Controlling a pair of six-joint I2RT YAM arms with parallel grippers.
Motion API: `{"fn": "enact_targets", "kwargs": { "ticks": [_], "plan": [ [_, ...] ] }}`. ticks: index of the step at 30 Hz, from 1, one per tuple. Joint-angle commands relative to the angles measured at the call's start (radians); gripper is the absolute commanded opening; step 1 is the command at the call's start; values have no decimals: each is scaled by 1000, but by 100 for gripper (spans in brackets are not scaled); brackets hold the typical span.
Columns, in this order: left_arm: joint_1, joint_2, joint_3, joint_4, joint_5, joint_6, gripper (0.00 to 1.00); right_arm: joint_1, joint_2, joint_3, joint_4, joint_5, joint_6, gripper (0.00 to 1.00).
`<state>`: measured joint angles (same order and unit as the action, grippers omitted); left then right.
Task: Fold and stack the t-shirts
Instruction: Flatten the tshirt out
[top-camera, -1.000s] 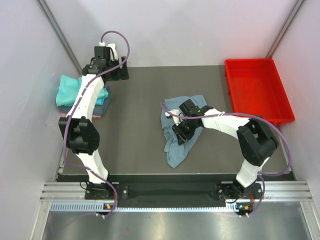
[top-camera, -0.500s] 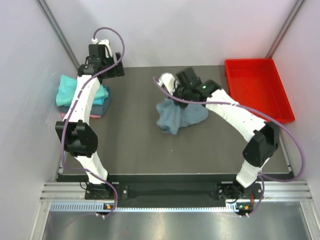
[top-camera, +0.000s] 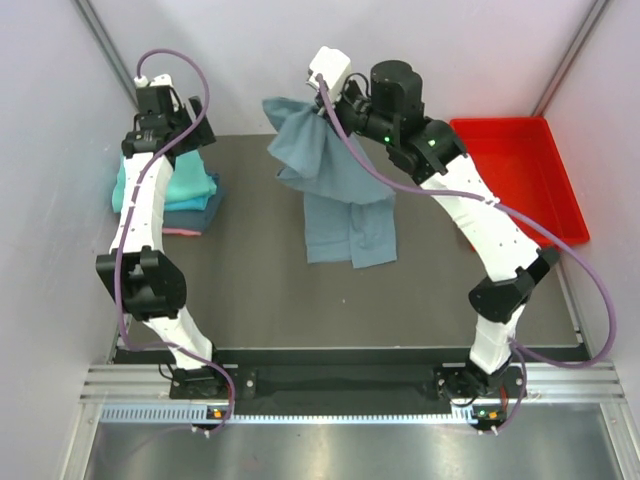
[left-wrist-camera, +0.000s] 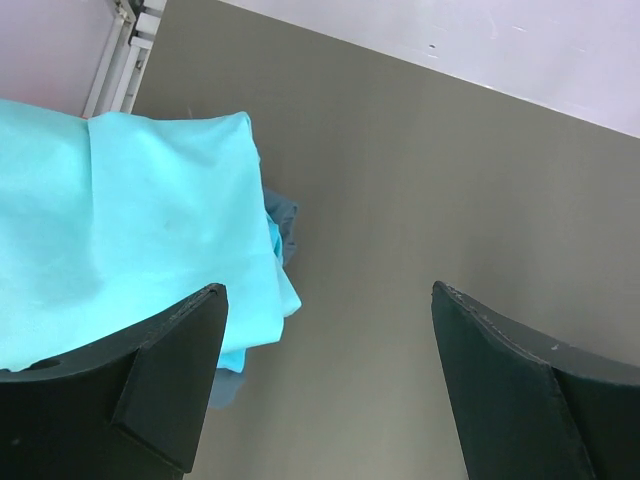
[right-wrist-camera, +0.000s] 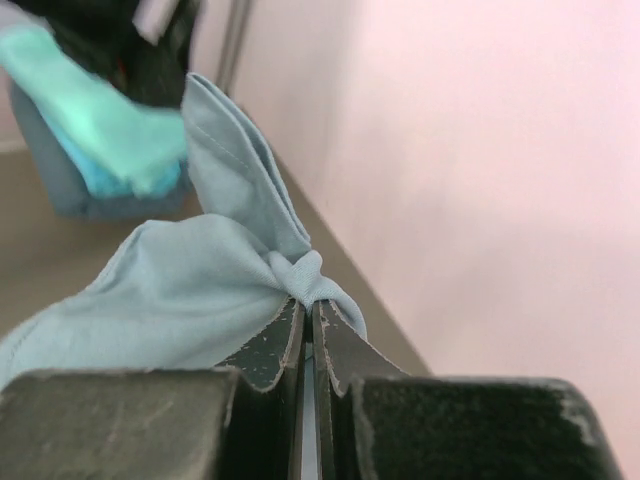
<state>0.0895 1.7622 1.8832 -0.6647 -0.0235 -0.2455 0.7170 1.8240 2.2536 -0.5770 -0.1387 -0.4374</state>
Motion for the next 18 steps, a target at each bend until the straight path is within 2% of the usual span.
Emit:
{"fn": "enact_targets", "kwargs": {
  "ticks": [1,5,9,12,13,15,16,18],
  "plan": [
    [-5,-72,17,50,-3,-18,87,68,3,116,173,-79,-1,0],
    [-1,-84,-9,53,-9,-17,87,93,-22,126,253,-120,67,0],
    [1,-83,-24,54,-1,-20,87,91,-102,83,214,-148,172,0],
    [1,-73,-22,54,8,-24,86,43,-230,-107,166,-124,166,0],
    [1,-67,-19,57,16,-28,87,18,-267,-247,151,-124,170,0],
    [1,-55,-13,57,19,-34,86,-55,-351,-383,114,-131,210,0],
    [1,-53,-12,57,34,-35,86,-142,-371,-508,111,-134,226,0],
    [1,-47,-12,59,57,-40,86,-224,-406,-610,100,-118,252,0]
  ]
}}
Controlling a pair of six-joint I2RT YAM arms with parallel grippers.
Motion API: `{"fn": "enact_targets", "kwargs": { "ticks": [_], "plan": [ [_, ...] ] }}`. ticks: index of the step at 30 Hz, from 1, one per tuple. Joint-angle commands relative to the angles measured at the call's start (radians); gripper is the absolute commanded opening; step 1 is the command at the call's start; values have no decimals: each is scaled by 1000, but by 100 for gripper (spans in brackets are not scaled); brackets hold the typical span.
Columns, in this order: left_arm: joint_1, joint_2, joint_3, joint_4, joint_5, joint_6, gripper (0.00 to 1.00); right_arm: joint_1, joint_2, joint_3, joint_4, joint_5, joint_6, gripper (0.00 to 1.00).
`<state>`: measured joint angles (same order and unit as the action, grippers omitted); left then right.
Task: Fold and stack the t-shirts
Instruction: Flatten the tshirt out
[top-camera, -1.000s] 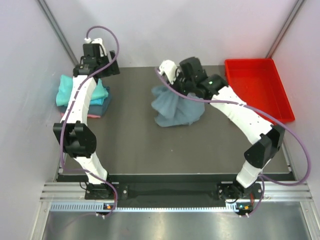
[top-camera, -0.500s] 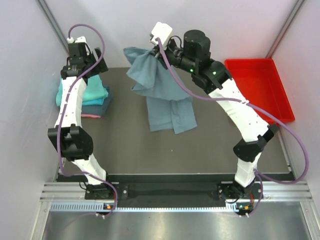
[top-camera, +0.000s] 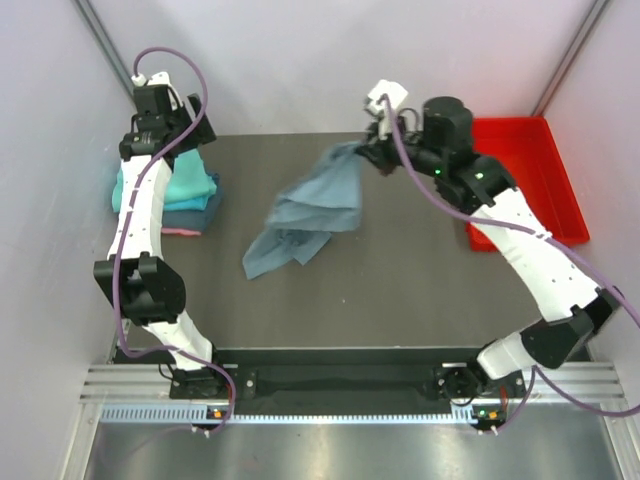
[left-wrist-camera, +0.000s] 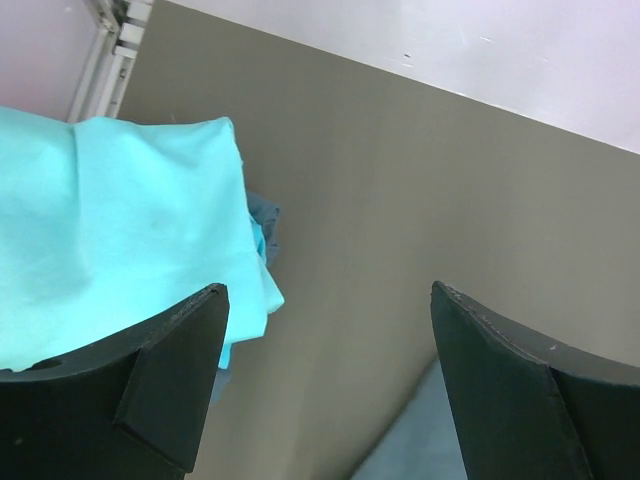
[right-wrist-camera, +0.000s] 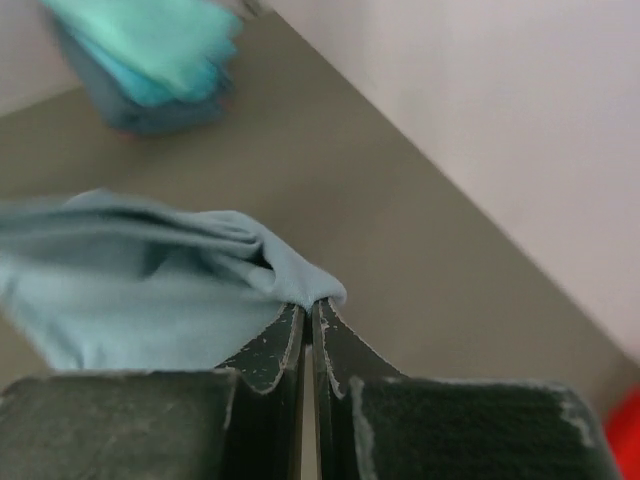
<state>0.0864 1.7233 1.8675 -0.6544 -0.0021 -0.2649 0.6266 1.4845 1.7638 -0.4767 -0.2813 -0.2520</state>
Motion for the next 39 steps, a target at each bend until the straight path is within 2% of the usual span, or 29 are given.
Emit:
{"fn": "enact_targets", "kwargs": {
  "ticks": [1,3,5,6,9,10,14,18,19,23,27,32,39],
  "plan": [
    [4,-7,2,47,48,-23,86,-198,-72,-197,-3,40,68,0],
    [4,-7,-1,47,54,-25,86,-241,-58,-249,0,120,63,0],
    [3,-4,-5,47,70,-30,86,-278,-23,-274,-25,148,59,29],
    [4,-1,-7,47,80,-33,86,-287,11,-270,-58,146,66,50],
    [3,-1,-14,48,125,-40,86,-289,11,-282,-65,116,94,67],
    [3,-1,-18,50,137,-40,86,-289,7,-285,-68,102,97,68],
    [-2,-7,-66,45,214,-1,83,-289,-12,-314,-120,90,88,69],
    [-11,-14,-152,19,362,50,78,-289,-91,-450,-177,99,60,68],
    [-23,-17,-190,-8,394,68,77,-289,-107,-534,-183,100,60,68],
    [-74,-24,-309,-68,367,131,76,-289,-184,-725,-221,68,83,65],
    [-80,-28,-386,-59,390,82,76,-291,-233,-852,-220,48,123,61],
    [-80,-25,-373,-42,396,66,76,-295,-204,-839,-203,109,146,61],
    [-80,-22,-352,-34,406,52,76,-294,-113,-810,-152,186,74,56]
  ]
}}
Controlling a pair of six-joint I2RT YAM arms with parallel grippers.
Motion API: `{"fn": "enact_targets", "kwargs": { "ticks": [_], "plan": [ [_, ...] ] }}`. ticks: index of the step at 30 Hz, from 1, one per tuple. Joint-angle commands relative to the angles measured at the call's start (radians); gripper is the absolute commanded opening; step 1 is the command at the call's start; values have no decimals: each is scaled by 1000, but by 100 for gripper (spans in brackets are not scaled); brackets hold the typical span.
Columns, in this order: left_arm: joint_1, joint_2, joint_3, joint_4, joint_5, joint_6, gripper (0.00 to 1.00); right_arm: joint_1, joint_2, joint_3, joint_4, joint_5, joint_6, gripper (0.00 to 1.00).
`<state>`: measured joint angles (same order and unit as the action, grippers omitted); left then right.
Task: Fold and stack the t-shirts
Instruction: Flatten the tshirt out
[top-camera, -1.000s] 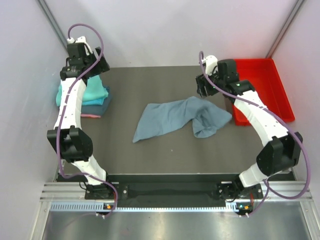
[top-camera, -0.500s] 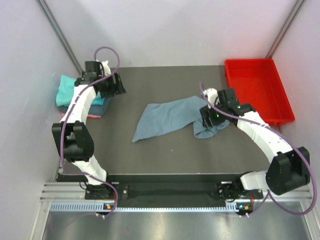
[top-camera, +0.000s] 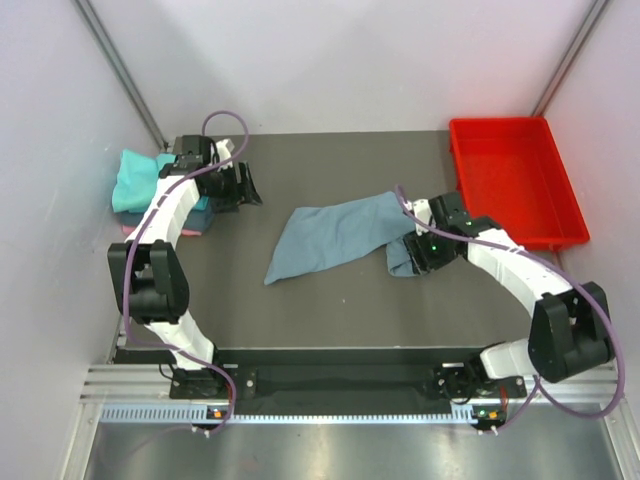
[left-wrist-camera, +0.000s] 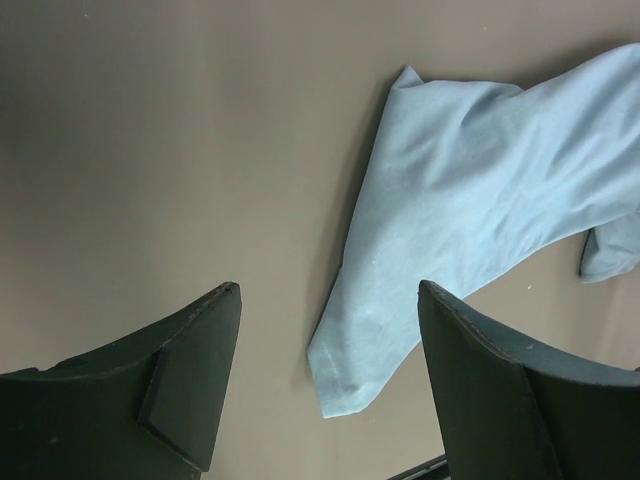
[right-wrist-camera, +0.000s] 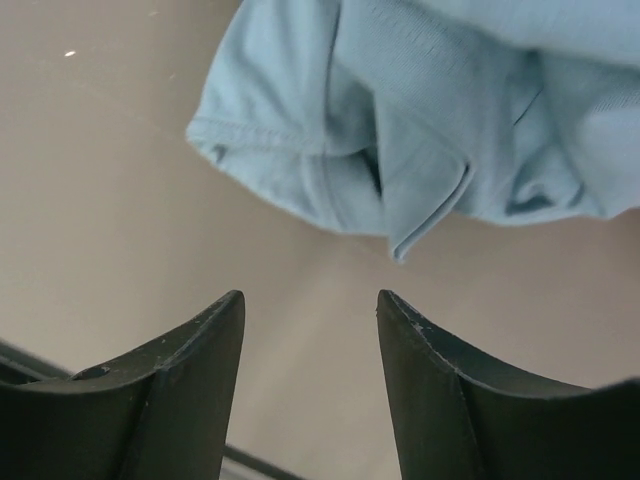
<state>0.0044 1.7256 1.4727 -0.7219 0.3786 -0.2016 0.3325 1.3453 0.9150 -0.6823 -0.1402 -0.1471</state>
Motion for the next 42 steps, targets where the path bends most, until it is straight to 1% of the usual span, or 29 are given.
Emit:
{"fn": "enact_targets", "kwargs": {
  "ticks": [1,13,19,20,21,23,24,26,29,30,31,32,33,34,37,41,42],
  "plan": [
    [3,-27,43,33,25,-13,76,0,32,35,58,48,-32,55],
    [2,-55,29,45,16,-13,77,0,118,7,125,111,-108,55],
    [3,-55,28,50,14,-19,77,-1,150,-7,153,110,-121,50],
    [3,-58,28,52,14,-19,77,-3,155,-10,156,110,-127,49],
    [5,-57,28,52,13,-19,77,-3,156,-14,158,110,-131,43],
    [2,-60,26,53,8,-19,77,-4,163,-18,164,110,-135,37],
    [3,-60,26,55,8,-19,77,-7,167,-18,165,111,-135,32],
    [3,-60,24,55,6,-21,77,-9,169,-18,168,111,-135,29],
    [3,-60,23,56,5,-21,77,-10,167,-25,181,132,-146,21],
    [3,-61,23,58,5,-22,77,-10,166,-31,184,137,-149,16],
    [6,-60,23,58,3,-22,77,-13,164,-34,185,136,-151,13],
    [5,-61,23,58,5,-22,77,-12,160,-38,191,169,-157,10],
    [5,-63,23,59,5,-24,77,-15,155,-41,193,180,-158,2],
    [5,-61,24,59,6,-24,77,-15,150,-44,196,191,-158,0],
    [6,-69,23,58,5,-24,77,-16,129,-36,196,234,-169,0],
    [6,-78,17,49,6,-24,77,-18,86,53,172,271,-190,0],
    [8,-80,14,45,14,-22,77,-18,80,114,164,271,-192,0]
  ]
}}
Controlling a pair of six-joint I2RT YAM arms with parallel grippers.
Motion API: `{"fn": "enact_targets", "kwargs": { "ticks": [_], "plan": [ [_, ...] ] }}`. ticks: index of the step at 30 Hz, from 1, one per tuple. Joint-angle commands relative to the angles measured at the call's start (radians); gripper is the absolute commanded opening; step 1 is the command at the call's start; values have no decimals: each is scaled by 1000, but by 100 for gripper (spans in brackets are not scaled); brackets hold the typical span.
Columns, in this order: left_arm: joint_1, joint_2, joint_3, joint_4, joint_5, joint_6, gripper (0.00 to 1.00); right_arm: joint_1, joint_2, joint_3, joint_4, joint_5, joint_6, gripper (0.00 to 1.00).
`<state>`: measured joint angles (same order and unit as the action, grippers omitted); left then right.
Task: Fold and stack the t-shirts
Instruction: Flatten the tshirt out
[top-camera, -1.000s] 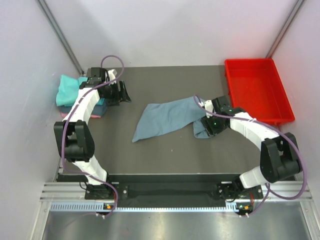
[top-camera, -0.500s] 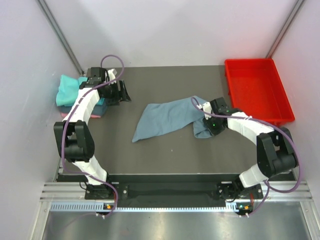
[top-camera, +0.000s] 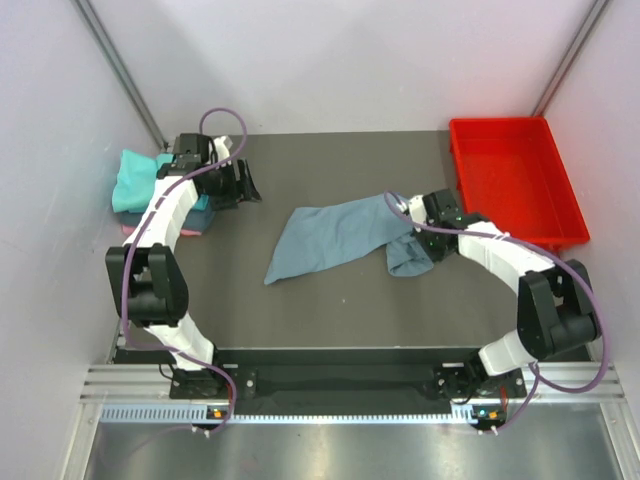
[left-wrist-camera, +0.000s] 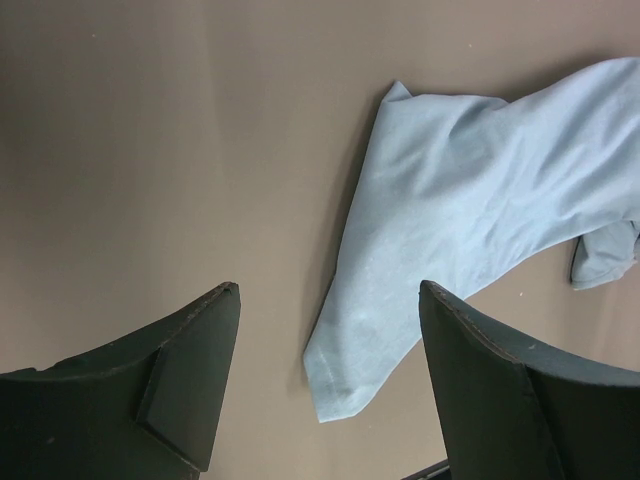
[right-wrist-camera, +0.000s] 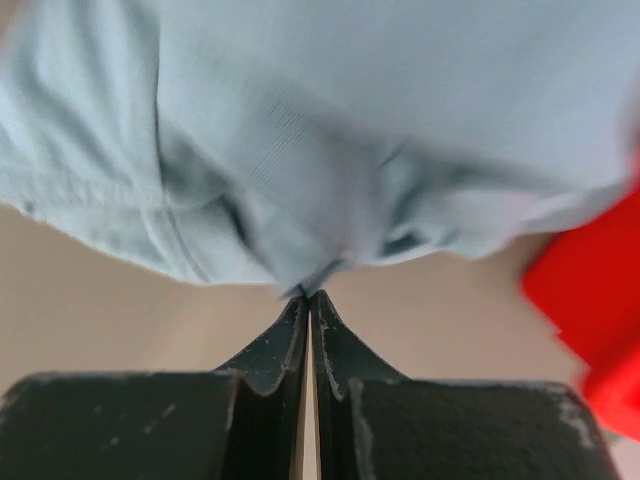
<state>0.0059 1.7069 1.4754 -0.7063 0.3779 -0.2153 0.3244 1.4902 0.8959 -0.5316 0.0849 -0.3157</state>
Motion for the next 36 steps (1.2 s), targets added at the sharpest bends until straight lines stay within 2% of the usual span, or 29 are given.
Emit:
{"fn": "enact_targets", "kwargs": {
  "ticks": [1,6,15,21,28,36],
  "plan": [
    [5,-67,-3,27,16,-9,77,-8,-68,165,7,46,-23,0],
    [5,-95,-93,21,36,-36,77,-10,-51,375,-13,39,-31,0],
    [9,-112,-285,-22,142,-202,77,-8,18,576,21,18,-28,0],
    [9,-86,-414,-9,216,-288,75,-10,47,635,48,18,-19,0],
    [8,-61,-487,-42,237,-308,73,-10,96,706,58,1,-6,0],
    [5,-47,-573,-4,274,-338,65,-10,130,729,64,-10,3,0]
  ]
}}
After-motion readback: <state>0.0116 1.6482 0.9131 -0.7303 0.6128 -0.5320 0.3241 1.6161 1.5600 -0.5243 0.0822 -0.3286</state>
